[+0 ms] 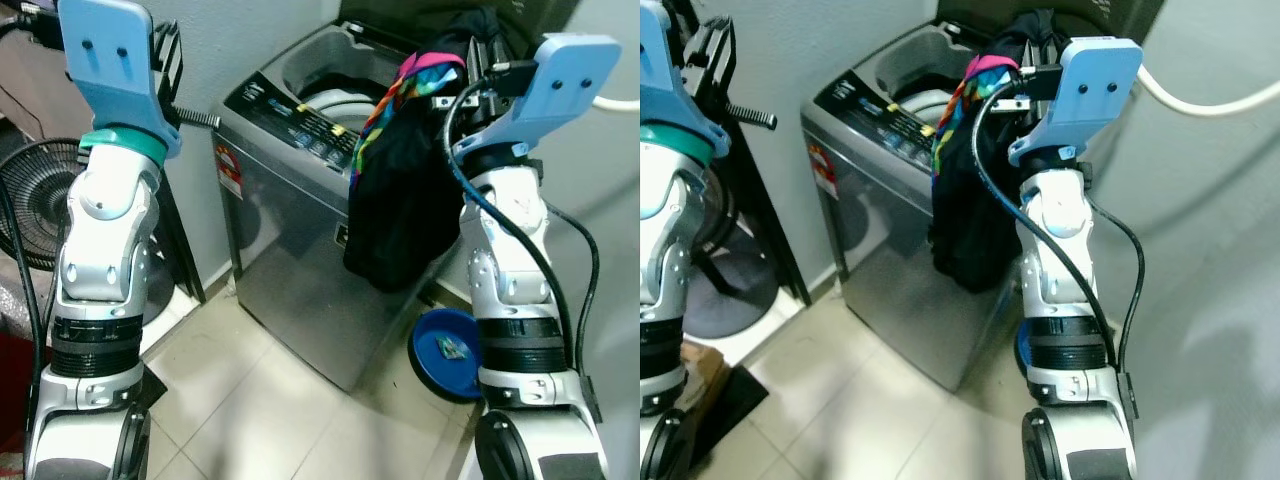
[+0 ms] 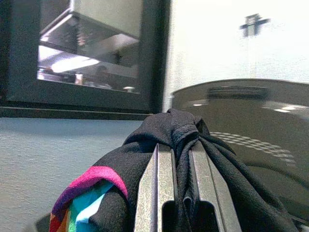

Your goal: Clothes washing

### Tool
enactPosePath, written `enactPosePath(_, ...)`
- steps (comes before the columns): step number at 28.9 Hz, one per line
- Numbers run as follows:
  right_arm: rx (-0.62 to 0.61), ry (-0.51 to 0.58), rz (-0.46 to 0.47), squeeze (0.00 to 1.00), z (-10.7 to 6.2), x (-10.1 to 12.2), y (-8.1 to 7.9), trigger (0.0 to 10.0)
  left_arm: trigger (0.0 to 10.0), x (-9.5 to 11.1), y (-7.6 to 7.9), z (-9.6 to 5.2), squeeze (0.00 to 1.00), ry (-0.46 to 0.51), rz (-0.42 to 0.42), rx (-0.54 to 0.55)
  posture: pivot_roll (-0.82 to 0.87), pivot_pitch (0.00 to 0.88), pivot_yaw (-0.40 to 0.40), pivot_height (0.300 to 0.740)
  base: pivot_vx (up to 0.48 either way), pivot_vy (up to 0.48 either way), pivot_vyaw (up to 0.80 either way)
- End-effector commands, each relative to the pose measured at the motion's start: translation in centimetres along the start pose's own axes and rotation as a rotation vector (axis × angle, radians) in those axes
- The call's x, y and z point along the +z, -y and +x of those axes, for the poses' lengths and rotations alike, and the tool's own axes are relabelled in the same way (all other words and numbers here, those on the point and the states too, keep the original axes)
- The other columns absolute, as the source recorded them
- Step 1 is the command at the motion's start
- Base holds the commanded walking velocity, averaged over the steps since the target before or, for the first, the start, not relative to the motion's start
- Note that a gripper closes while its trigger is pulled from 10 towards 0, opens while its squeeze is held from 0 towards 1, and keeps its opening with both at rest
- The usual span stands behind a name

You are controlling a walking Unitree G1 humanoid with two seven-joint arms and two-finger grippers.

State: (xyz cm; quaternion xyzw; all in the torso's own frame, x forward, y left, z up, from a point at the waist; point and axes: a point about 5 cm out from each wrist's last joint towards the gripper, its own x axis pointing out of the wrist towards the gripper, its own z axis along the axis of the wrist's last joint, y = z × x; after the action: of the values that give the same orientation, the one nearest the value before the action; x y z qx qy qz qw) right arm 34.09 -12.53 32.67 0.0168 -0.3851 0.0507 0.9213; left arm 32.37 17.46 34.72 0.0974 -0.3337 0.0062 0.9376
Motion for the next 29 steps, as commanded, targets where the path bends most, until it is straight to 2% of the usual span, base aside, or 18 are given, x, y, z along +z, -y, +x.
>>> enactPosePath(1, -0.003, 0.016, 0.01, 0.0, -0.08, 0.19, -0.03, 10.0, 10.0, -0.21, 0.06, -0.09, 0.0, -0.006, 0.014, -0.01, 0.04, 0.0, 0.005, 0.74, 0.446, 0.0, 0.0)
enactPosePath(9, -0.046, -0.018, 0.015, 0.0, -0.1, -0.46, 0.52, 10.0, 10.0, -0.34, 0.12, 0.17, 0.0, 0.007, 0.023, -0.022, 0.04, 0.0, 0.015, 0.74, 0.443, 0.0, -0.7)
enactPosePath(17, -0.057, -0.019, 0.01, 0.0, -0.12, -0.59, 0.62, 10.0, 10.0, -0.37, 0.2, 0.25, 0.0, 0.01, 0.025, -0.029, 0.04, 0.0, 0.017, 0.74, 0.434, 0.0, 0.0)
enactPosePath(20, -0.058, -0.02, 0.013, 0.0, -0.14, -0.66, 0.6, 10.0, 10.0, -0.38, 0.23, 0.27, 0.0, 0.01, 0.023, -0.035, 0.05, 0.0, 0.017, 0.74, 0.261, 0.0, 0.0)
enactPosePath(29, -0.051, -0.016, 0.015, 0.0, -0.11, -0.69, 0.44, 10.0, 10.0, -0.46, 0.38, 0.18, 0.0, 0.007, 0.011, -0.051, 0.05, 0.0, 0.017, 0.74, 0.0, 0.0, 0.0)
